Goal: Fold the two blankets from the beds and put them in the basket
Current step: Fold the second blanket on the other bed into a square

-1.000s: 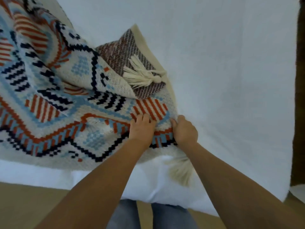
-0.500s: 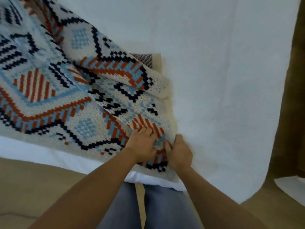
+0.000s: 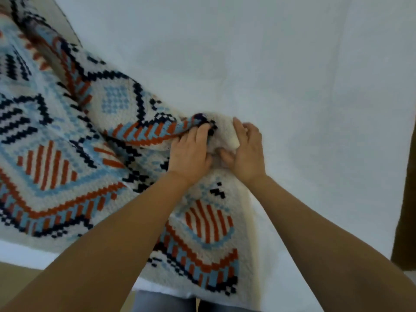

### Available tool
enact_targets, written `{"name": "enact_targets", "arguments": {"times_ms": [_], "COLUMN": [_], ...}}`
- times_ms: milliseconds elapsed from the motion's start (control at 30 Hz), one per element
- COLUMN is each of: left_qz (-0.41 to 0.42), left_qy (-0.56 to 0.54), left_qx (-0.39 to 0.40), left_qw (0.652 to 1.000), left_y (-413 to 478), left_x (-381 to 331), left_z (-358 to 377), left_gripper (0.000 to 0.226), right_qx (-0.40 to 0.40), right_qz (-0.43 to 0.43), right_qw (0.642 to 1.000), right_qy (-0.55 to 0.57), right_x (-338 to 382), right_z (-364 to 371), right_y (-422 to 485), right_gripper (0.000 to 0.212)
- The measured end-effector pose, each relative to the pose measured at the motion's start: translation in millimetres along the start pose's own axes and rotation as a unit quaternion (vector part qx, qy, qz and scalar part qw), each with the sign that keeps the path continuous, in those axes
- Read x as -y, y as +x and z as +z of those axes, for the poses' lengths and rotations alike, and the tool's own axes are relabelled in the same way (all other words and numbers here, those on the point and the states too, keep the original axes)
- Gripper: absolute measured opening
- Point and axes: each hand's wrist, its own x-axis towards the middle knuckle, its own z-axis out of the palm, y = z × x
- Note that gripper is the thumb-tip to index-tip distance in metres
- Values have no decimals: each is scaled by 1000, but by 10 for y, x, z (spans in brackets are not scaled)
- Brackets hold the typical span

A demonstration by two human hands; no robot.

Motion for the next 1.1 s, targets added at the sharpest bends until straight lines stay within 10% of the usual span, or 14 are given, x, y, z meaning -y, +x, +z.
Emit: {"name": "enact_targets", "arguments": {"times_ms": [233, 367, 600, 800, 967, 1100], "left_qz": [2, 9, 123, 52, 46, 30], "left_qy": [58, 36, -67, 59, 50, 49], "left_qx": [33, -59, -5, 152, 132, 114], "left_qw": [998, 998, 990, 985, 989, 992], "left_y": [879, 1475, 1809, 1338, 1365, 1402], "left_x": [67, -246, -1180, -883, -906, -1024], "left_z": [-211, -445, -262, 328, 369, 315], "left_gripper": [29, 25, 65, 86, 96, 64], "right_qx": [24, -101, -331, -237, -237, -168], "right_qz": [3, 82, 174, 222, 308, 333], "right_qw": [994, 959, 922, 932, 848, 818], "right_qy": [110, 252, 105, 161, 361, 437], "right_x": [209, 202, -585, -753, -677, -643], "right_z": [-100, -461, -1583, -1288, -1062, -1063], "right_y": [882, 1368, 2102, 2211, 2107, 2147], "right_gripper": [14, 15, 28, 11, 88, 57]}}
